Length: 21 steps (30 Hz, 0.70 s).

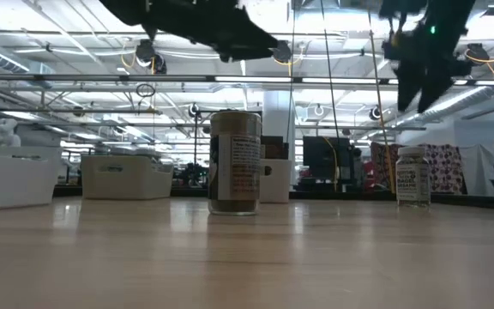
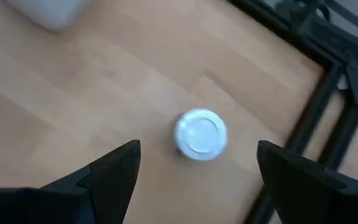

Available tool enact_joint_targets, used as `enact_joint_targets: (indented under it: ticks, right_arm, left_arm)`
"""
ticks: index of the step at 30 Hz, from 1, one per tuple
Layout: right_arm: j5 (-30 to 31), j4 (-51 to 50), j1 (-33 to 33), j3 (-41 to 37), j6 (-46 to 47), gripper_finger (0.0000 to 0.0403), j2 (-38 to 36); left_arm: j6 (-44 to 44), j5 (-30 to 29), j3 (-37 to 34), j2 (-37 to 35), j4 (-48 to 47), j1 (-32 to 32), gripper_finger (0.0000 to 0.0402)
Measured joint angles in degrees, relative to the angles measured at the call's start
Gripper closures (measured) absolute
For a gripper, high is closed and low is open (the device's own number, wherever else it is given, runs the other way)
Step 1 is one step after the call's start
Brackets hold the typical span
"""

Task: Sort spices by type
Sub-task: Put the white seasoning bottle into the gray bin

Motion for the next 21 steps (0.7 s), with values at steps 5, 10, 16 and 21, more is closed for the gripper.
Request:
enact_joint_targets:
  ticks: [5,10,16,21]
  right_arm:
    - [-0.56,3.70,-2.63,-6.57,-0.28,0.0097,0.29]
    - [-0.07,10.04,-3.52,-11.37,-0.77,0.0097,0.29]
    - [-0.03,16.39,-5.12,-16.87,-1.81,0.0097,0.29]
    - [-0.64,20.13,-5.72,-20.75,-1.01,0.0097,0.29]
  left_arm:
    - [-4.96,0.72,0.00,2.01,3.01,-0.14,0.0105]
    - [-5.63,0.79,0.00,2.00,3.04,-0.84,0.0105]
    - [-8.05,0.77,0.02,1.55,1.26,-2.76,0.0105]
    - [-8.03,-1.14,0.09,-1.38,-4.67,-3.84,0.0105]
